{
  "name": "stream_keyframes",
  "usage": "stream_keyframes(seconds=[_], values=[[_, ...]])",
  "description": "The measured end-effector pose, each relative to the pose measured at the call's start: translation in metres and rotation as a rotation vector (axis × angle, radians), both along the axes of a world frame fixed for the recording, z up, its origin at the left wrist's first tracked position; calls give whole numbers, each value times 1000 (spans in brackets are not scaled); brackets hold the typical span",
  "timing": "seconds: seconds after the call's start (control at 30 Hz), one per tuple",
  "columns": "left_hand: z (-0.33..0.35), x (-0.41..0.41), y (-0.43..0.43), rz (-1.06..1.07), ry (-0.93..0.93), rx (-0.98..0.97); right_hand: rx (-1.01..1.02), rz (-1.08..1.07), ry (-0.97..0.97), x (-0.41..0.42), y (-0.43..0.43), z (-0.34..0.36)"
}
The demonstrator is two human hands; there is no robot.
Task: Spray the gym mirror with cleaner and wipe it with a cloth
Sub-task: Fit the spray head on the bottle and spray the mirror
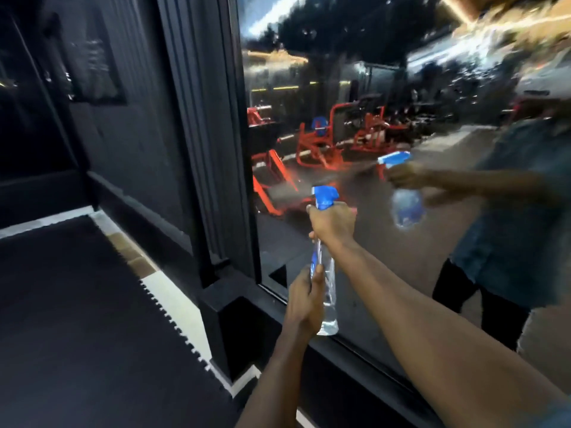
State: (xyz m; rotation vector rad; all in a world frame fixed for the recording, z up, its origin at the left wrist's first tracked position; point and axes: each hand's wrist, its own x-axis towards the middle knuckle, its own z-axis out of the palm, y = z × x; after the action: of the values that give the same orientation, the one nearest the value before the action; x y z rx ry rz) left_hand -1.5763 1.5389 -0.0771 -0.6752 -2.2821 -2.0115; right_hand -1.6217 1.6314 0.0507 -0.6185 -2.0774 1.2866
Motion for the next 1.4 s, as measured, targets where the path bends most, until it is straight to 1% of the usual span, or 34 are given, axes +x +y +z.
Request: stream_keyframes(seconds=[0.13,0.3,0.37,0.47,0.53,0.67,0.8,0.9,0.97,1.03,1.13,1.27,1.4], values=[[2,-54,-37,-70,13,-50,-23,-75,6,-41,-30,2],[-12,-101,-62,-157,-55,-77,-47,-135,5,-83,-49,-15],[-26,-115,-67,-189,-91,-97,-26,-157,-50,-100,-52,-34],[-57,-133,-73,-225,-142,-109,-96,-210,-127,-127,-52,-76],[-81,-145,-78,-218,-216,-151,-133,-240,-193,-140,-52,-103],[-117,-164,-90,-224,-318,-197,-154,-239,-251,-160,-55,-149],[-138,-170,-111,-301,-313,-267,-178,-283,-337,-167,-69,-180],[-149,-167,-124,-386,-360,-273,-205,-369,-389,-163,-79,-197],[-157,-168,-134,-442,-331,-294,-244,-443,-404,-155,-81,-212],[-161,-168,-143,-544,-297,-304,-289,-532,-387,-140,-84,-223],[-158,-159,-150,-659,-264,-319,-306,-640,-325,-109,-107,-192],[-139,-146,-148,-774,-209,-282,-292,-759,-195,-75,-117,-162],[-125,-123,-140,-863,-194,-263,-277,-854,-167,-46,-111,-146]])
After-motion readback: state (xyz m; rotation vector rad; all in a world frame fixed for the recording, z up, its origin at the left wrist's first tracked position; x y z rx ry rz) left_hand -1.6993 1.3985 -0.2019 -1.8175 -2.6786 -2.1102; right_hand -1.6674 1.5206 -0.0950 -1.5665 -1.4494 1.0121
